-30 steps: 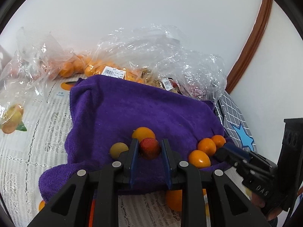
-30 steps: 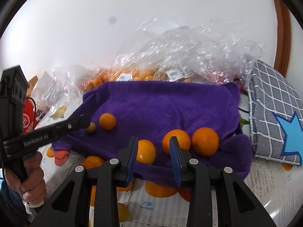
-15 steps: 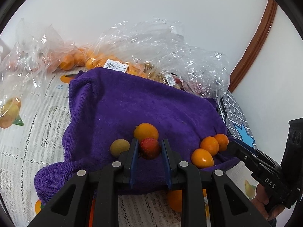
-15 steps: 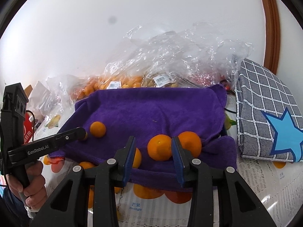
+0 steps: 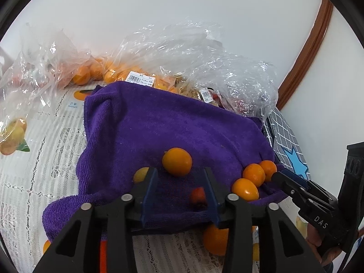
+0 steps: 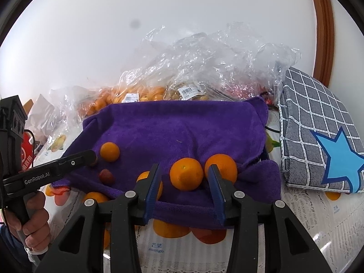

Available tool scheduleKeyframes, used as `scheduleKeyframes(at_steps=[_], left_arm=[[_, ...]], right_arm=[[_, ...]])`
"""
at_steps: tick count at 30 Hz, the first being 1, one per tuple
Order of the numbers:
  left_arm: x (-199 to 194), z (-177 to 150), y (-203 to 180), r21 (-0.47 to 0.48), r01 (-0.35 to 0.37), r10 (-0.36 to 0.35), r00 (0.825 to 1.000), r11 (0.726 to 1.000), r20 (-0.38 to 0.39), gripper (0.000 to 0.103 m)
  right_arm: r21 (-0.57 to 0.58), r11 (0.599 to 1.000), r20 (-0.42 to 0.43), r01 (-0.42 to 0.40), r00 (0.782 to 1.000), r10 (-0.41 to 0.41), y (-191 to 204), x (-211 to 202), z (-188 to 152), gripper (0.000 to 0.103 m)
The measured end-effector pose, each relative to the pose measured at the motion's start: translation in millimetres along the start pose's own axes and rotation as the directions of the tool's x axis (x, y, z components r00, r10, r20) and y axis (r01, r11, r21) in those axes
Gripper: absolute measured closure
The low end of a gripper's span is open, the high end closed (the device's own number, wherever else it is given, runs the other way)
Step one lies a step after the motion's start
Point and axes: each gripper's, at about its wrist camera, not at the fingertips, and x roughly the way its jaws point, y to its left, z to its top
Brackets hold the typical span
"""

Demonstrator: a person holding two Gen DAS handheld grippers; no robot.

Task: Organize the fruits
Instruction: 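Open the right tool onto the towel while the left tool releases its small orange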

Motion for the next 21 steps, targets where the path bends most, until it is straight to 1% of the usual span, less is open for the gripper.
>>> scheduleKeyframes(at_steps=[2,7,11,13,17,21], left_arm=[[-1.3,-0.1,-0.4,0.0,0.002,-0.002,1.0,1.0,0.004,0.057],[-3.4,-0.1,0.5,-0.007,-0.007,0.007,1.0,1.0,0.011,0.054],[-5.5,1.2,2.9,-0.015,-0.022,0.022,1.0,1.0,0.021,0.051],[-7.9,1.4,3.1,-0.012,-0.032,0.033,0.999,0.999,0.033,0.049],[-13.0,1.3,3.8,-0.013,-0.038,0.039,0.998,0.999,0.049,0.046],[-18.9,0.9,5.4,-0.014,-0.056,0.056,0.996,0.998,0.069,0.045]], right_arm=[[0.0,1.0,0.001,0.0,1.0,0.0,0.0,-0.1,-0.4,0.055],[0.006,1.0,0.006,-0.005,1.0,0.005,-1.0,-3.9,-2.3,0.049],[0.005,1.0,0.028,0.019,0.999,-0.02,-2.1,-12.1,-2.6,0.049],[0.026,1.0,0.031,0.009,0.999,-0.01,-5.3,-17.4,-4.7,0.049],[0.059,0.998,-0.002,0.025,1.0,-0.025,-8.4,-24.1,-17.7,0.048],[0.048,0.999,-0.077,0.024,0.997,-0.02,-2.9,-26.9,-37.6,0.048]])
